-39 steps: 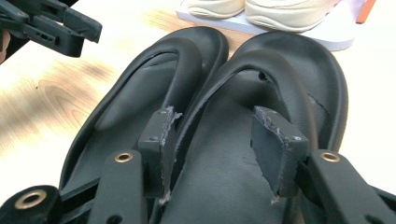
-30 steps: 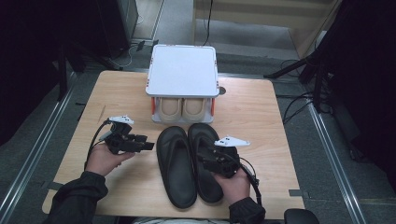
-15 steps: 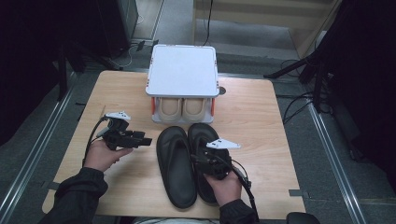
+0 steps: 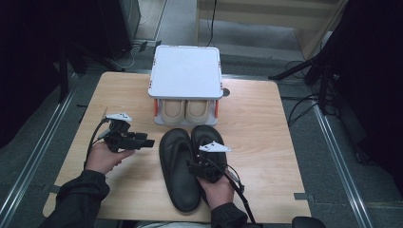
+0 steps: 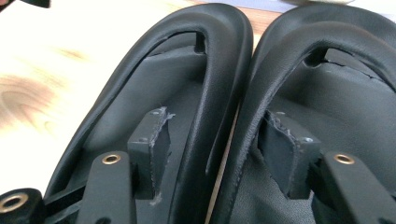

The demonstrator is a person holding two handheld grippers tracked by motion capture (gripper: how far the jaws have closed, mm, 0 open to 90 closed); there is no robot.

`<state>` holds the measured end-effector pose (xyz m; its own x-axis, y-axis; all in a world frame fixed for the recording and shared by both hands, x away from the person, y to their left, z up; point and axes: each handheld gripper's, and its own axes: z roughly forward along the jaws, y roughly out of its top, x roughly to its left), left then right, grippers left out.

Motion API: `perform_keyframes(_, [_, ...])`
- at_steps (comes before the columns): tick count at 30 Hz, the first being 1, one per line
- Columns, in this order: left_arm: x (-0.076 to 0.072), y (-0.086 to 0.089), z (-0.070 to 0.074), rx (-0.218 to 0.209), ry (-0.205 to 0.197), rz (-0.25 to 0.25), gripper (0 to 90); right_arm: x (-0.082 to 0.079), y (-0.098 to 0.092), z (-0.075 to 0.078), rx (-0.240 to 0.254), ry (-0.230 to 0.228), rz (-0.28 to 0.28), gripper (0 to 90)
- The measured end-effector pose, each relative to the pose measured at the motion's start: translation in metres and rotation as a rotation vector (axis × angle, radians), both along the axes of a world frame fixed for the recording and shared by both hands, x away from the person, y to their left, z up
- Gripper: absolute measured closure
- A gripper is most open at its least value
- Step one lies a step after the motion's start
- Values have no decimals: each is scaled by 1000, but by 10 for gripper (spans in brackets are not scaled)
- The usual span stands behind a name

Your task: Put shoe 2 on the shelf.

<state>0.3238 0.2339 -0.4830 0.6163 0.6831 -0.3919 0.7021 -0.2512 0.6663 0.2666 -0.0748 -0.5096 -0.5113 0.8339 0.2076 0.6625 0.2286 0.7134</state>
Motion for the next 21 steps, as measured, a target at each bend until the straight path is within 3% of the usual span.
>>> perform_keyframes(7, [1,2,0,-17,1,7,459,8,7,-7,1,34,-30,492])
perform_keyframes(13, [1,3,1,-37,-3,11,469,11,8,-7,0,35,-61,560])
perform_keyframes(21, [-1,11,5,-62,-34,24,491,13,5,-6,11,61,-47,618])
